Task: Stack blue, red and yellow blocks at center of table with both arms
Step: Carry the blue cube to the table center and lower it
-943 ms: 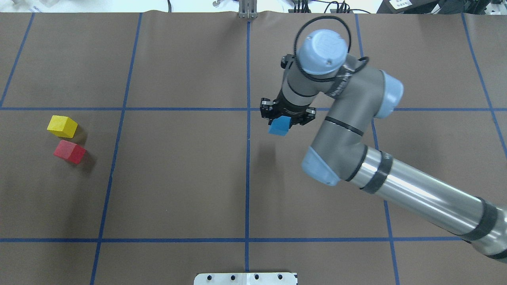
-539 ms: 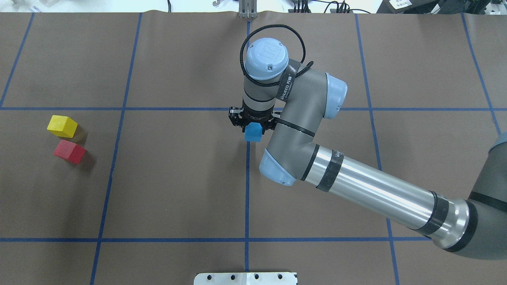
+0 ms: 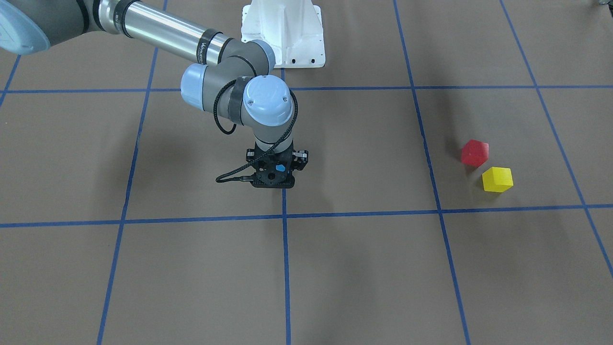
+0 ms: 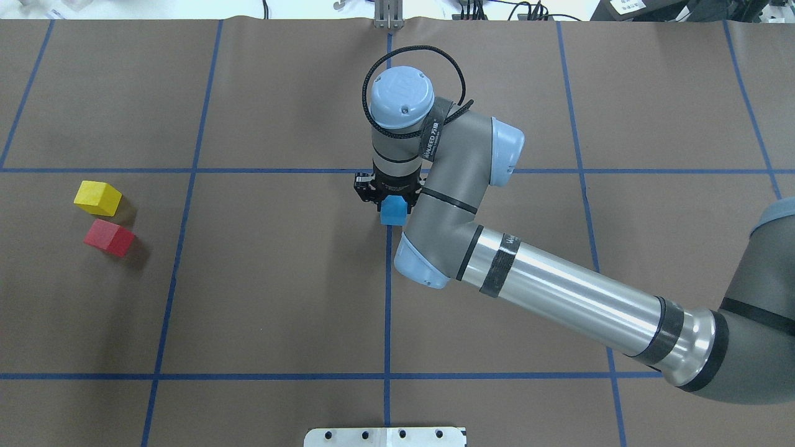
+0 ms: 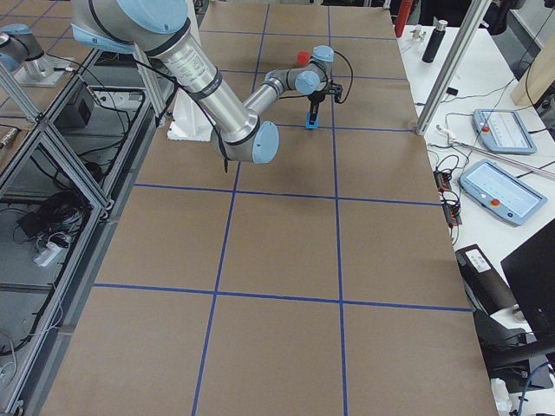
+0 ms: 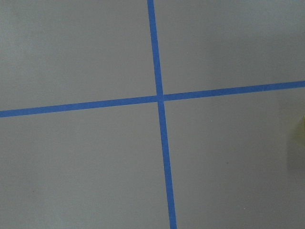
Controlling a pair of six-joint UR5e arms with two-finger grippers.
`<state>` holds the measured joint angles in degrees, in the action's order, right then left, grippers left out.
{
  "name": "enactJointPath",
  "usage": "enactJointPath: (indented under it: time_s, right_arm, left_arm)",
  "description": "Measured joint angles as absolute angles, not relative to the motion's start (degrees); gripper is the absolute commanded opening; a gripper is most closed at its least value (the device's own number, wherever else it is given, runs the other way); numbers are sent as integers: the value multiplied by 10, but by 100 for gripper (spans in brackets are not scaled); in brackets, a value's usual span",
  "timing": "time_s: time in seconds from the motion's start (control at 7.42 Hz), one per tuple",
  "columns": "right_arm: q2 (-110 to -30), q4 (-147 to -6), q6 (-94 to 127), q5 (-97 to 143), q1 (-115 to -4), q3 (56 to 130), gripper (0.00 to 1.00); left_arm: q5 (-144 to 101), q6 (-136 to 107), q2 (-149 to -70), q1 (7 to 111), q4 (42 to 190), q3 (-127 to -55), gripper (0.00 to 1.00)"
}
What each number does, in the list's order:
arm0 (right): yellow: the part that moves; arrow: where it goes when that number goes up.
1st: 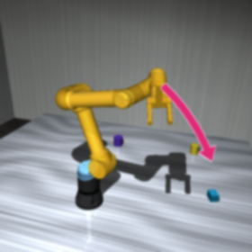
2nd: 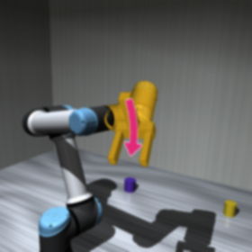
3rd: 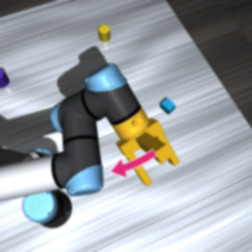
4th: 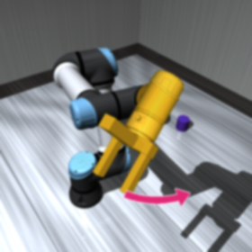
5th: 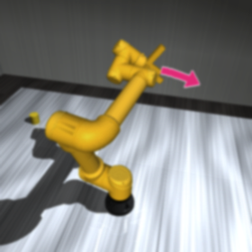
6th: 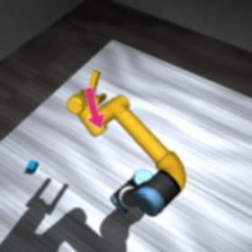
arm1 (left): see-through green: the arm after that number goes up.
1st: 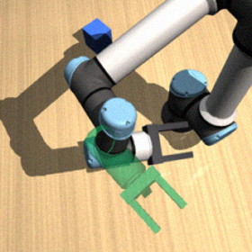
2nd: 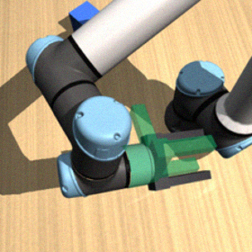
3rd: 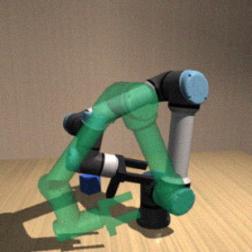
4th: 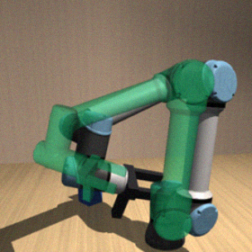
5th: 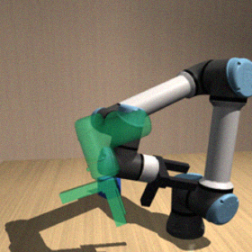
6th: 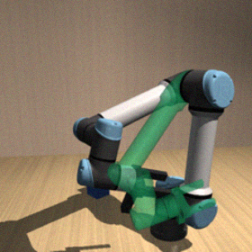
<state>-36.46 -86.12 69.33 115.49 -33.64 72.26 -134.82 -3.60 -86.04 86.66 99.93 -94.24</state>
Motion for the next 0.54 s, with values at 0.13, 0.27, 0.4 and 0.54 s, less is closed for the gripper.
enactJointPath:
  time_s: [0.13, 0.27, 0.4, 0.54]
  right_arm:
    - [-363, -860, 693, 1155, -335, 719, 0]
    - [-361, -859, 692, 1155, -334, 717, 0]
    - [-361, -856, 692, 1154, -333, 714, 0]
    - [-361, -849, 692, 1153, -331, 709, 0]
  left_arm:
    - [-1348, -36, -860, 867, 999, -943, 100]
    - [-1348, -36, -860, 867, 999, -943, 100]
    - [-1348, -36, -860, 867, 999, -943, 100]
    - [-1348, -36, -860, 867, 999, -944, 100]
